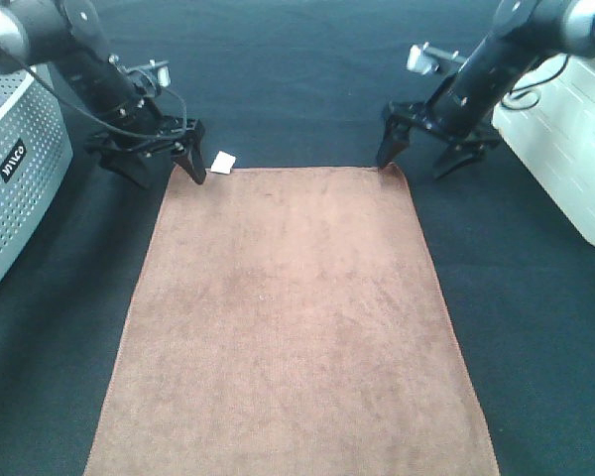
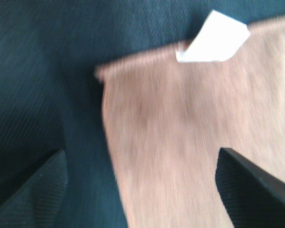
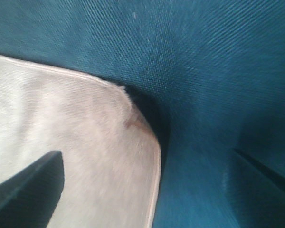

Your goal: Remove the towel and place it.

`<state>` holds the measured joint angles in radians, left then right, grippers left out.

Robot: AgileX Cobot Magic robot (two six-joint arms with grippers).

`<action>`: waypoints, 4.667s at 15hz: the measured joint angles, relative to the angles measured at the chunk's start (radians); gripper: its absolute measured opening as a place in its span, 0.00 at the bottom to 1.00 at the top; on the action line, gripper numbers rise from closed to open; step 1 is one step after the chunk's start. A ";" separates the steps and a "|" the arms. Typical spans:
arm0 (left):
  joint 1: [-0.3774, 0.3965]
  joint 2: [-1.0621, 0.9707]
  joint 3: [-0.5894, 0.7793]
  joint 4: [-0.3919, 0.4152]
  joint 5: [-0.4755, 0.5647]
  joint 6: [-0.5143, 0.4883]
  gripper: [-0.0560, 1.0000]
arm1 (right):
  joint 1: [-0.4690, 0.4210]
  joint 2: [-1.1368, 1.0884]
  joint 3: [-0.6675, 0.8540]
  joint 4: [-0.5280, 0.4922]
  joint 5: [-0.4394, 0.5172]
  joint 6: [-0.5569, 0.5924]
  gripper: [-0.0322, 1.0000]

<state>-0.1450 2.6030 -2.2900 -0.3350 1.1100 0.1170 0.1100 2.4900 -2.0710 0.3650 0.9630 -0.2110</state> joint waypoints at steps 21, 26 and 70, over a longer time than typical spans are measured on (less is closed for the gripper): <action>-0.105 0.044 -0.016 0.075 -0.119 -0.028 0.10 | 0.095 0.065 -0.014 -0.114 -0.159 -0.011 0.04; -0.110 0.044 -0.016 0.121 -0.120 -0.027 0.06 | 0.095 0.065 -0.014 -0.119 -0.167 -0.011 0.03; -0.111 0.197 -0.161 0.292 -0.773 0.005 0.14 | 0.072 0.231 -0.211 -0.102 -0.709 -0.011 0.39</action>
<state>-0.2560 2.8000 -2.4510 -0.0430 0.3370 0.1220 0.1820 2.7210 -2.2820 0.2630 0.2540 -0.2220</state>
